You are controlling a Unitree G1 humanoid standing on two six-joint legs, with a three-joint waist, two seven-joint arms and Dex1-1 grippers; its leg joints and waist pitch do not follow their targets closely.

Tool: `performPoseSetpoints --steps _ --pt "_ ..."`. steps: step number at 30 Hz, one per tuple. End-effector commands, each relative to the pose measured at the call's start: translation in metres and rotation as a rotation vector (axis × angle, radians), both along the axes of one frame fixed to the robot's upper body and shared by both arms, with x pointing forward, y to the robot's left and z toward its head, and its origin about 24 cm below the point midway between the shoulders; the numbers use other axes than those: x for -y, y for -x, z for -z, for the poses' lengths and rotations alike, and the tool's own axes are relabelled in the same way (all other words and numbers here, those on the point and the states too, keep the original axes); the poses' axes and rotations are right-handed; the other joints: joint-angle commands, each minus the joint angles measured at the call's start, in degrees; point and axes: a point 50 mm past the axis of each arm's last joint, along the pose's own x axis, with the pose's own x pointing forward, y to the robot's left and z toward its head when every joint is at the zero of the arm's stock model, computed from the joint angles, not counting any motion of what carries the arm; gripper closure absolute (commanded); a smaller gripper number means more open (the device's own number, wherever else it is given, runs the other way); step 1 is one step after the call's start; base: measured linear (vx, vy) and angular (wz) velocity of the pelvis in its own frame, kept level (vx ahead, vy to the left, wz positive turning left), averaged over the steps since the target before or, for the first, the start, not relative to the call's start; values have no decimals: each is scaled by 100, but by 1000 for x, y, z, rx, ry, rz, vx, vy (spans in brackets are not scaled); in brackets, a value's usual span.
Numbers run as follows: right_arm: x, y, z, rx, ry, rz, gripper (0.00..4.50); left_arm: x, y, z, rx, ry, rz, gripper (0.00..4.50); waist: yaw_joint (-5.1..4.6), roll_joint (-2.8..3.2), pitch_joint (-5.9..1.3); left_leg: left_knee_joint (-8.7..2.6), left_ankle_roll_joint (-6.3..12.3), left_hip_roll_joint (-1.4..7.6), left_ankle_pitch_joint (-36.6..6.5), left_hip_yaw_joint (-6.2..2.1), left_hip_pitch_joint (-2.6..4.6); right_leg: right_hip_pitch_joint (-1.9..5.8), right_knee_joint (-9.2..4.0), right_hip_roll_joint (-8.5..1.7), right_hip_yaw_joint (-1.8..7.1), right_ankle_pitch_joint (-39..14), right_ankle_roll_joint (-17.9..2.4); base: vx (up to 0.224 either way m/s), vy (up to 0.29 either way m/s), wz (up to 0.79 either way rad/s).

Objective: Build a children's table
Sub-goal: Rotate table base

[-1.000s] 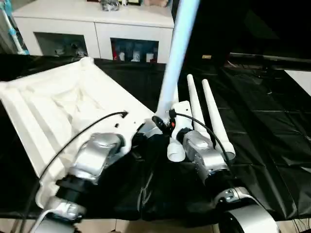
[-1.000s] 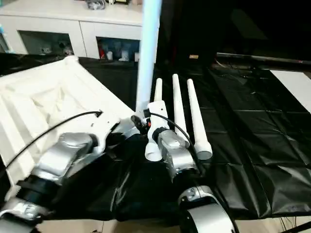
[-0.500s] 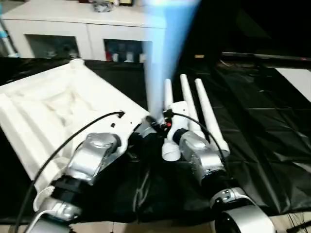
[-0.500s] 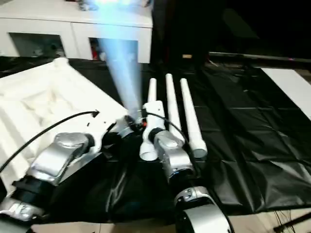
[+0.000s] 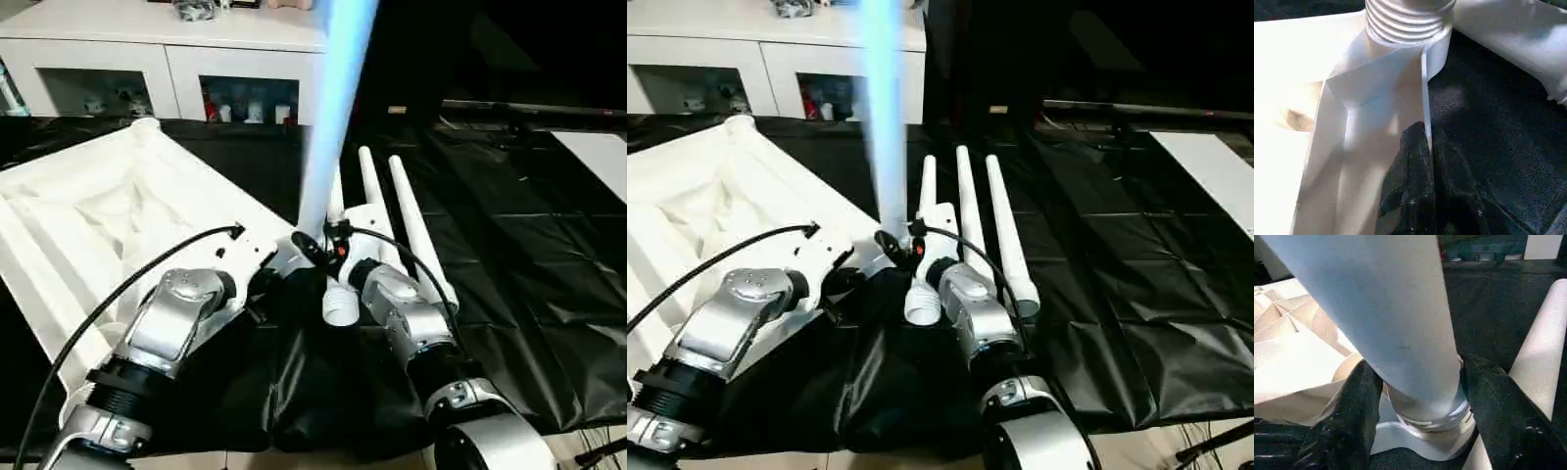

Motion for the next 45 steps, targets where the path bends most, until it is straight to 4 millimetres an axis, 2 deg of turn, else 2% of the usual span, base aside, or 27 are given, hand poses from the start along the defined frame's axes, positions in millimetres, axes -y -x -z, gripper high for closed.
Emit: performPoseSetpoints --steps 1,5,6,7,8,9,11,13,14,15,16,18,21,26,31,32,33,35,36,37,38,40,43,45 --pt "-16 11 15 -83 9 -117 212 9 4 3 -2 -7 62 450 29 64 -208 -426 -58 343 -1817 -166 14 136 -603 -560 367 -2003 -797 0 0 0" --pt "-14 10 11 -67 -1 -144 234 4 5 1 9 -23 91 450 0 57 -205 -427 -30 341 -1822 -171 -5 144 -604 -563 366 -2031 -805 0 0 0" --pt "-11 8 4 -45 -13 -181 239 -5 8 0 19 -51 140 450 6 52 -210 -425 -16 341 -1800 -172 -3 146 -612 -570 367 -2037 -797 0 0 0" --pt "-11 8 4 -44 -13 -182 241 -5 8 0 19 -52 142 450 6 52 -219 -425 10 345 -1741 -175 -19 161 -596 -573 374 -1972 -796 0 0 0" --pt "-8 7 0 -29 -21 -207 243 -12 10 0 30 -78 177 450 16 67 -220 -427 28 349 -1683 -171 1 144 -600 -558 370 -1847 -823 0 0 0" --pt "-6 6 -4 -18 -26 -226 245 -18 12 -1 46 -99 214 450 2 41 -228 -425 33 357 -1631 -161 3 154 -583 -553 375 -1721 -851 0 0 0" --pt "-4 5 -8 -8 -35 -244 250 -24 14 -1 41 -115 239 450 20 64 -235 -421 81 361 -1399 -145 16 163 -530 -537 368 -1135 -999 0 0 0" --pt "1 4 -19 16 -60 -302 256 -37 19 -4 40 -134 304 450 16 55 -255 -418 108 369 -1270 -140 17 186 -489 -527 360 -866 -1066 0 0 0" --pt "4 4 -27 34 -83 -349 256 -47 21 -6 37 -155 324 450 31 71 -272 -404 142 367 -1068 -138 24 207 -449 -514 345 -496 -1134 0 0 0" --pt "5 4 -28 37 -86 -357 258 -48 21 -7 39 -160 328 450 31 71 -272 -404 142 367 -1068 -138 24 207 -449 -514 345 -496 -1134 0 0 0" --pt "8 5 -34 49 -99 -390 259 -55 21 -9 49 -171 336 450 20 77 -283 -385 229 369 -766 -125 26 211 -387 -496 330 91 -1228 0 0 0" --pt "10 6 -38 57 -106 -411 260 -59 21 -10 52 -176 344 450 39 76 -295 -363 283 367 -577 -111 38 218 -352 -504 325 432 -1298 0 0 0" --pt "15 8 -44 72 -112 -458 261 -70 20 -14 68 -211 371 450 88 70 -282 -361 258 362 -577 -102 40 232 -359 -515 323 400 -1296 0 0 0" --pt "21 11 -48 74 -134 -464 262 -72 18 -21 126 -192 420 450 140 52 -264 -383 11 360 -928 -98 53 238 -404 -545 346 -160 -1167 0 0 0" --pt "24 11 -56 92 -156 -454 262 -78 15 -26 172 -188 432 450 149 64 -277 -377 -33 361 -854 -103 56 234 -378 -527 339 -33 -1163 0 0 0" --pt "26 11 -58 95 -159 -455 262 -80 14 -28 179 -175 431 422 146 66 -278 -377 -33 361 -824 -104 59 232 -365 -525 336 53 -1173 0 0 0" --pt "29 11 -60 100 -156 -457 262 -82 14 -36 179 -127 424 393 148 71 -284 -370 -31 358 -808 -100 62 231 -360 -528 337 96 -1183 0 0 0" --pt "31 10 -62 102 -154 -458 262 -84 14 -41 180 -92 423 393 152 75 -284 -364 -49 352 -775 -94 60 238 -345 -526 332 187 -1244 0 0 0" --pt "37 10 -66 110 -133 -472 262 -85 13 -63 233 47 392 388 153 81 -282 -363 -66 353 -773 -93 58 241 -346 -530 333 197 -1262 0 0 0" --pt "37 10 -66 110 -133 -472 262 -85 13 -63 233 47 392 366 172 83 -302 -350 -109 356 -729 -89 68 245 -318 -531 321 332 -1365 0 0 0" --pt "40 10 -67 113 -121 -482 262 -86 14 -73 256 94 383 357 166 70 -278 -349 -109 342 -781 -83 52 249 -316 -508 317 336 -1409 0 0 0" --pt "47 9 -72 119 -97 -499 262 -90 16 -96 290 181 378 350 175 59 -274 -343 -92 333 -826 -79 41 264 -319 -514 317 196 -1402 0 0 0" --pt "51 7 -76 125 -74 -497 262 -91 19 -113 301 256 390 334 178 48 -247 -343 -102 332 -925 -70 36 251 -346 -505 318 -190 -1348 0 0 0" --pt "53 5 -79 120 -30 -528 262 -81 19 -139 381 394 414 313 192 45 -250 -331 -126 334 -931 -68 38 245 -342 -507 320 -318 -1353 0 0 0"
